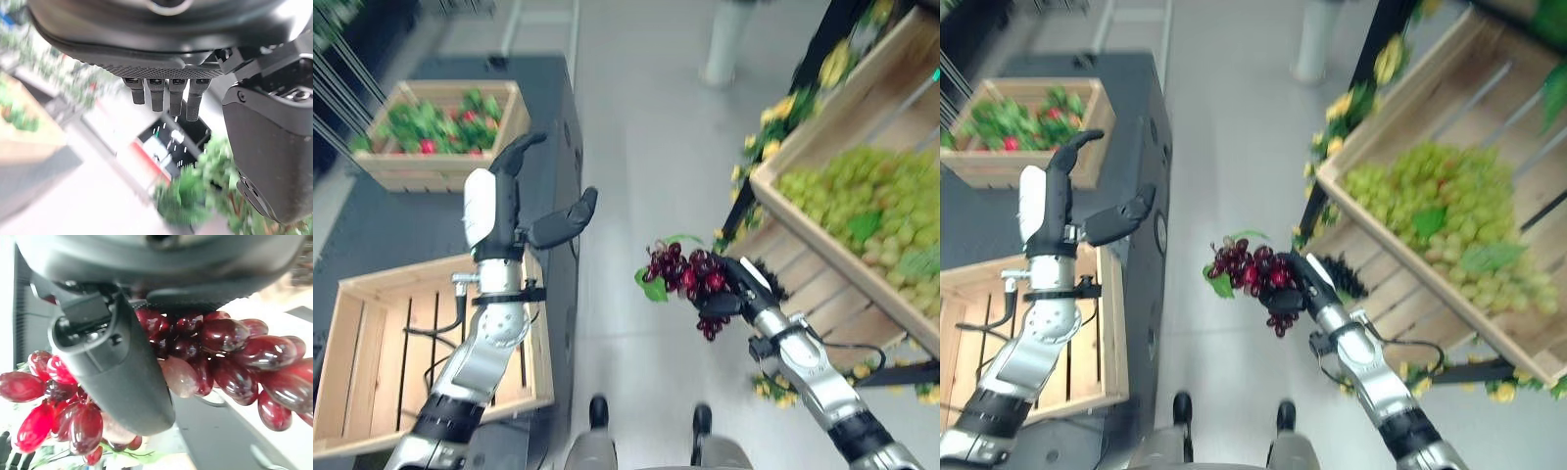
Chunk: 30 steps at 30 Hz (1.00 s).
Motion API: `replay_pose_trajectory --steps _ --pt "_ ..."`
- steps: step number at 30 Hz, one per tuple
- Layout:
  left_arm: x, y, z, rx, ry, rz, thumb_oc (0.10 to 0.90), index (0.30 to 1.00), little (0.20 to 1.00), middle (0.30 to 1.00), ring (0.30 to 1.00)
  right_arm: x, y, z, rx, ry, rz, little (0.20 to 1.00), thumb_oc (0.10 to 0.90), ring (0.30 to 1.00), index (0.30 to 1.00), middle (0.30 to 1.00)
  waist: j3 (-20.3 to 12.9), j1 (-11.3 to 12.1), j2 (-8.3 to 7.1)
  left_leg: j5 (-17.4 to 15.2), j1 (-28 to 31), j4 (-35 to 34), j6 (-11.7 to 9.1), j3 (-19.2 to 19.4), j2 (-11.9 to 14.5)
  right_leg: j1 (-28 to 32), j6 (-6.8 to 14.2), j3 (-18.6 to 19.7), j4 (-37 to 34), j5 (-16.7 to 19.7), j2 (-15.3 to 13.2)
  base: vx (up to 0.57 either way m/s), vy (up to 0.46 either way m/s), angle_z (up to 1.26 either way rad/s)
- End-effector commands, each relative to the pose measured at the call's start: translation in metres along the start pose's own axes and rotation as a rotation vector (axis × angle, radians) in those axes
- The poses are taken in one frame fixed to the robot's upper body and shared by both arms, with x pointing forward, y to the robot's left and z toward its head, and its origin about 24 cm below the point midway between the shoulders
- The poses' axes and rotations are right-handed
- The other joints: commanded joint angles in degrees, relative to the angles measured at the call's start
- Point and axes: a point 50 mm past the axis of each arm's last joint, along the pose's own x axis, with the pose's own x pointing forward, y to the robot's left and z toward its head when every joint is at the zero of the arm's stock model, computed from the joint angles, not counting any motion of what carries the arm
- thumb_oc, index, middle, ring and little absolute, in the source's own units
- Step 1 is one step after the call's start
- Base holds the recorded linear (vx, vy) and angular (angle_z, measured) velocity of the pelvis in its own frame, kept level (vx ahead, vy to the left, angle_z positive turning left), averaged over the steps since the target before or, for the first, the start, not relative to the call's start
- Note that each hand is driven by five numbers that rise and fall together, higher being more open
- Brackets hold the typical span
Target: Pick up the fruits from the basket on one side to the basket on the other side
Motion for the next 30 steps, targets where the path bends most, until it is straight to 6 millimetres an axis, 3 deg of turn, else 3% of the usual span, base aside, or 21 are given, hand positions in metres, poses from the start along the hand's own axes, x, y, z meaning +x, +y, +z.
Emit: replay_pose_trajectory --steps 1,6,13,23,30 --pt "0.023 0.015 0.032 -0.179 -0.19 0.2 0.8 0.9 0.9 0.9 0.9 0.012 -0.002 0.076 0.076 -0.433 -0.031 0.3 0.4 0.3 0.3 0.3 -0.83 -1.09 0.86 -7.09 -5.44 12.96 -1.22 -3.41 -1.61 -0.69 -5.57 -3.27 7.58 -5.06 3.84 -0.06 -0.025 -0.21" --pt "0.018 -0.002 0.044 -0.332 -0.227 0.125 0.8 0.9 0.9 0.9 0.9 0.018 -0.004 0.072 0.105 -0.435 -0.058 0.3 0.4 0.3 0.3 0.3 3.39 -0.86 1.48 -5.82 -13.91 21.94 -1.35 -4.89 -1.73 -5.72 -6.67 -3.02 14.06 -6.67 3.99 -0.02 -0.014 -0.01" --pt "0.013 -0.016 0.057 -0.503 -0.264 0.0 0.8 0.9 0.9 0.9 0.9 0.025 -0.007 0.072 0.131 -0.434 -0.103 0.3 0.4 0.3 0.3 0.3 7.25 -0.73 2.67 -3.53 -19.77 28.51 -1.14 -5.92 -1.77 -9.55 -7.29 -3.06 19.73 -7.75 3.84 0.01 -0.01 0.07" --pt "0.008 -0.024 0.059 -0.605 -0.276 -0.105 0.8 0.9 0.9 0.9 0.9 0.028 -0.014 0.057 0.275 -0.375 -0.152 0.3 0.4 0.3 0.3 0.3 10.65 -0.37 3.12 -4.54 -22.27 33.94 -0.52 -5.29 -1.24 -10.84 -7.13 -3.14 23.28 -8.0 3.51 0.06 -0.015 0.01" --pt "0.001 -0.03 0.052 -0.633 -0.221 -0.201 0.8 0.9 0.9 0.9 0.9 0.023 -0.036 0.024 0.475 -0.255 -0.345 0.3 0.4 0.3 0.3 0.3 10.71 0.85 3.11 -6.76 -19.99 34.13 0.37 -4.27 -0.79 -7.88 -6.89 -4.68 23.05 -7.42 2.65 0.11 -0.038 0.03"
